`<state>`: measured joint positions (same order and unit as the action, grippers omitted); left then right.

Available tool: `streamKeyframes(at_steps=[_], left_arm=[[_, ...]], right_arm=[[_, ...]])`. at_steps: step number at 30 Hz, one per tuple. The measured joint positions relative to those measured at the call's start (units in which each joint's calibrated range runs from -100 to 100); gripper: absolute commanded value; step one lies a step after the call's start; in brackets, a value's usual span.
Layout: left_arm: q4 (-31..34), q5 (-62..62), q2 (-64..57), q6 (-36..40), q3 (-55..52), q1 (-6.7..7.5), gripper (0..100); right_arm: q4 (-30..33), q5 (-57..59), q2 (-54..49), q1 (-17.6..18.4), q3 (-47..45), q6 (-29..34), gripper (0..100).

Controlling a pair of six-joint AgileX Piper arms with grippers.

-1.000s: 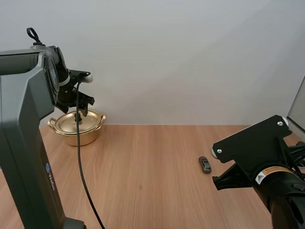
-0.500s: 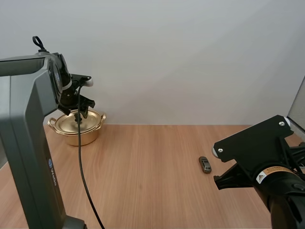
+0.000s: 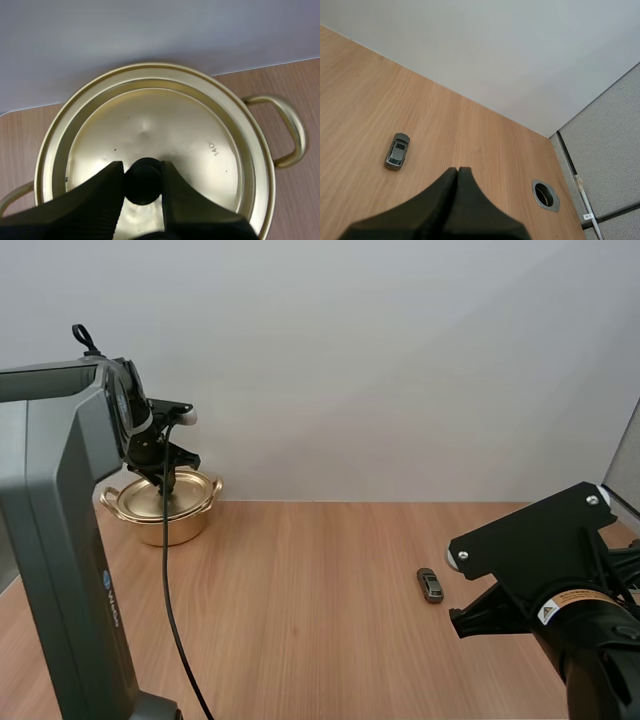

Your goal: Open the pot, put the car inside, and close it

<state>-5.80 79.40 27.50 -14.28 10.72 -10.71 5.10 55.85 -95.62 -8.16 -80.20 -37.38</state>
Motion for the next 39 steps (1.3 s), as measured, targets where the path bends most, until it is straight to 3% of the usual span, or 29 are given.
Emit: streamKeyframes(at_steps=[10, 21, 22, 26, 28, 30, 34, 39], left_arm=[[-2.5, 8.0, -4.0, 0.0, 6.6, -0.2, 0], [-18.3, 14.0, -23.3, -2.2, 11.6, -5.0, 0], [-19.4, 14.0, -25.3, -2.2, 11.6, -5.6, 0], [-23.2, 14.2, -32.9, -3.7, 11.6, -8.14, 0], [-24.8, 14.8, -36.8, -4.5, 11.6, -9.31, 0], [-26.1, 17.4, -39.9, -5.5, 11.6, -10.45, 0], [-28.7, 20.6, -44.7, -5.6, 11.6, -11.9, 0], [-31.4, 20.6, -48.6, -5.6, 11.6, -11.99, 0]], right_arm=[[-1.4, 0.0, 0.4, 0.0, 0.0, -1.0, 0], [-4.3, -5.9, 17.1, 0.0, 2.7, -0.7, 0], [-5.1, -6.0, 19.1, 0.0, 4.1, -0.7, 8], [-10.4, -10.0, 26.6, 0.0, 10.4, -0.7, 61], [-12.5, -11.9, 30.2, 0.0, 13.4, -0.7, 81], [-14.1, -13.3, 34.2, 0.0, 16.6, -0.7, 87], [-16.1, -15.1, 41.8, 0.0, 20.9, -0.7, 87], [-20.3, -14.1, 51.3, 0.0, 23.3, -0.7, 87]])
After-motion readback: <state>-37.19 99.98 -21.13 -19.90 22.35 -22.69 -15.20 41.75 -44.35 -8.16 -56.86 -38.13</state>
